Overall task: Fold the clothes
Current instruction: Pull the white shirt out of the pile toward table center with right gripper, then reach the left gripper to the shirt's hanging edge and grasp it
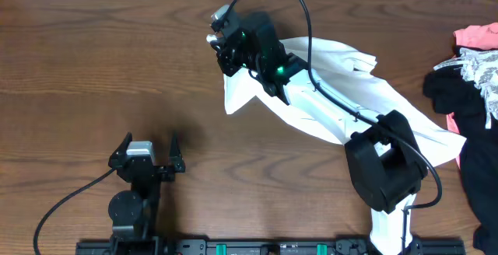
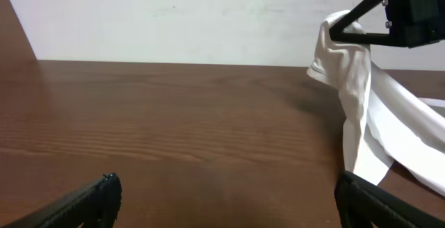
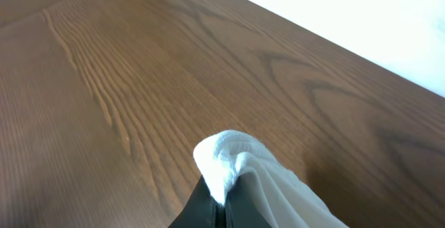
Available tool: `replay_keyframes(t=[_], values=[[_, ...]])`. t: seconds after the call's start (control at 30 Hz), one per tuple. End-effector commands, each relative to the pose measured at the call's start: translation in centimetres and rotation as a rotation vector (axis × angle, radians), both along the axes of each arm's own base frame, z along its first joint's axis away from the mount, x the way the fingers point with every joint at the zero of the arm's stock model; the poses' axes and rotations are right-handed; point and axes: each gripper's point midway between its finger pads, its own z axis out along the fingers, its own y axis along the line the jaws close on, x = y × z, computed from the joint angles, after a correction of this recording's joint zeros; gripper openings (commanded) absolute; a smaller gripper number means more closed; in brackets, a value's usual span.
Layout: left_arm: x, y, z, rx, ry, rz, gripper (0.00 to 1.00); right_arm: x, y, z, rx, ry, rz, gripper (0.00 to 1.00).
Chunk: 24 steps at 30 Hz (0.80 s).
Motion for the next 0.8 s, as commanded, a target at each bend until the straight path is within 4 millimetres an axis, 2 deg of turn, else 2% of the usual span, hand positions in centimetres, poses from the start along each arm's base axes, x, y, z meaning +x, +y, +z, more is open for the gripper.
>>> replay_keyframes(t=[0.0,0.17,0.23,0.33,0.43,0.53,0.67,0.77], values=[[0.0,0.2,-1.7,0.013,0.043,0.006,0.98,-0.4,0.7,2.9,0.057,-0.018,0.008,0.01],[0.0,0.0,-1.7,-0.007,0.042,-0.003,0.98,-0.4,0.7,3.0,0.058,-0.02,0.008,0.01],[0.1,-1.4,-0.6,-0.054,-0.001,-0.077,0.98,-0.4,0.7,3.0,0.057,-0.019,0.008,0.01],[-0.5,-4.6,0.9,-0.182,-0.011,-0.255,0.98,-0.4,0.6,3.0,0.057,-0.019,0.007,0.01],[-1.2,-6.4,1.8,-0.319,0.026,-0.35,0.98,-0.4,0.7,3.0,0.057,-0.018,0.008,0.01],[-1.9,-7.9,2.4,-0.382,0.113,-0.427,0.98,-0.4,0.7,3.1,0.061,-0.023,0.008,0.01],[-2.1,-8.3,2.5,-0.393,0.273,-0.419,0.98,-0.4,0.7,3.2,0.07,-0.012,0.001,0.01],[-1.5,-8.3,2.8,-0.389,0.385,-0.39,0.98,-0.3,0.7,3.2,0.075,-0.011,-0.003,0.01]])
